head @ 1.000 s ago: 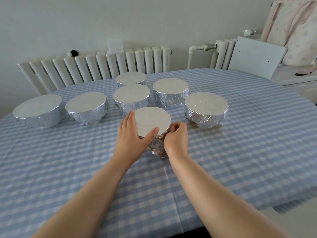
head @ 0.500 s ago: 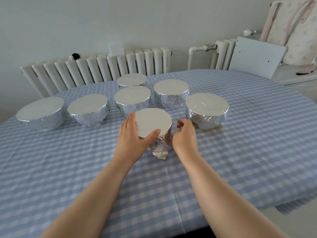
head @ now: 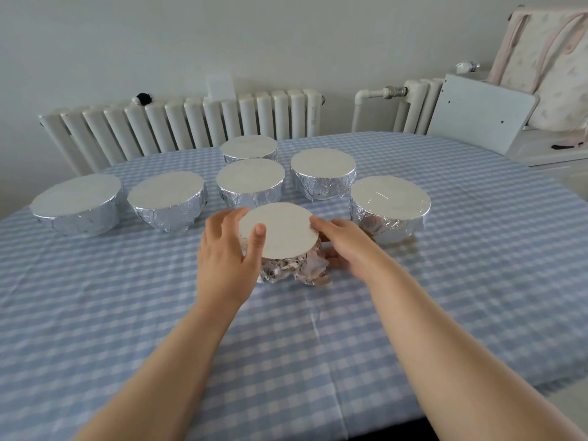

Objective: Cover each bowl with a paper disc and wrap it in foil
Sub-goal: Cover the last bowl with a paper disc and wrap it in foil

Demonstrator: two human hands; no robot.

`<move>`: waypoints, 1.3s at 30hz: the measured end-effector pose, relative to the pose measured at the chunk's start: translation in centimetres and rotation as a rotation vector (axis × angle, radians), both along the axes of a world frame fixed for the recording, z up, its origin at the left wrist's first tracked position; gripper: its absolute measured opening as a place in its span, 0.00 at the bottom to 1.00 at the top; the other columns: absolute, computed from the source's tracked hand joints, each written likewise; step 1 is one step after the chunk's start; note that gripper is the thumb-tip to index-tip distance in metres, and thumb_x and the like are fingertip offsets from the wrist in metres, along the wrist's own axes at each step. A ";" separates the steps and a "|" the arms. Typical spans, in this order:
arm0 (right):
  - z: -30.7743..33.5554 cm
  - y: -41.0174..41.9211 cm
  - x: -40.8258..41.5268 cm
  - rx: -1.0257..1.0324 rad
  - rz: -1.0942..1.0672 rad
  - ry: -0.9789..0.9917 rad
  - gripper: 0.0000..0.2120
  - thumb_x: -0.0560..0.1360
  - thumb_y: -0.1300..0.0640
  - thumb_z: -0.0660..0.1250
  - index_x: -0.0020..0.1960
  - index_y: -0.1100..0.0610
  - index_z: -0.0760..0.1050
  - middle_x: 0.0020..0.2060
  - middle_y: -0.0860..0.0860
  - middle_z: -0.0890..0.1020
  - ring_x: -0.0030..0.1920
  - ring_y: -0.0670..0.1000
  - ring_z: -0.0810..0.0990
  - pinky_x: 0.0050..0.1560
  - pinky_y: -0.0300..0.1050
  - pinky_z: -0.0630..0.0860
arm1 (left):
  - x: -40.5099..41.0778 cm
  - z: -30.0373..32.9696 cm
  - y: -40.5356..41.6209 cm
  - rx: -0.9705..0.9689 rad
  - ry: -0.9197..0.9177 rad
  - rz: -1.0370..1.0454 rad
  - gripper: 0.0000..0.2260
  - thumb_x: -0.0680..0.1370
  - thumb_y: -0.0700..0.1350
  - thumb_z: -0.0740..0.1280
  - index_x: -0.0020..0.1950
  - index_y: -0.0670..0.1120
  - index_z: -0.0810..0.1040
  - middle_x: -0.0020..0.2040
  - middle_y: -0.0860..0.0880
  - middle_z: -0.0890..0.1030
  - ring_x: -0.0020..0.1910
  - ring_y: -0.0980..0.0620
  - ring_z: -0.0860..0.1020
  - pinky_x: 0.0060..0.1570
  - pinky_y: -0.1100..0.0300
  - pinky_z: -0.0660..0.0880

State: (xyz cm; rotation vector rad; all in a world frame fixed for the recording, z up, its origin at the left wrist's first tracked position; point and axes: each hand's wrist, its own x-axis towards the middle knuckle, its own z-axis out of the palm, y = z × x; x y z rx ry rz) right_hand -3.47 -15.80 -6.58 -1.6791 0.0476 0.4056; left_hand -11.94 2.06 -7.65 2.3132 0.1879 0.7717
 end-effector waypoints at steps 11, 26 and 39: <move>-1.0 2.3 -4.6 -0.088 -0.298 -0.353 0.10 0.83 0.50 0.57 0.56 0.56 0.70 0.50 0.52 0.80 0.48 0.50 0.78 0.46 0.43 0.71 | 1.0 -0.5 0.9 0.257 0.109 -0.231 0.36 0.77 0.69 0.46 0.77 0.48 0.64 0.78 0.52 0.62 0.79 0.53 0.52 0.75 0.60 0.50; -3.1 3.3 -4.1 -0.115 -0.318 -0.394 0.13 0.80 0.41 0.55 0.42 0.46 0.68 0.50 0.54 0.79 0.51 0.55 0.80 0.56 0.58 0.77 | 0.6 -0.5 0.8 -0.018 0.228 -0.280 0.55 0.66 0.76 0.64 0.80 0.44 0.51 0.80 0.52 0.51 0.79 0.56 0.46 0.77 0.58 0.49; -2.0 2.3 -1.2 -0.123 -0.258 -0.396 0.12 0.83 0.51 0.59 0.49 0.57 0.76 0.33 0.45 0.78 0.33 0.41 0.75 0.43 0.48 0.78 | 0.8 -1.0 -1.1 -0.123 0.165 -0.120 0.52 0.64 0.73 0.62 0.79 0.43 0.55 0.78 0.47 0.59 0.76 0.49 0.55 0.74 0.54 0.57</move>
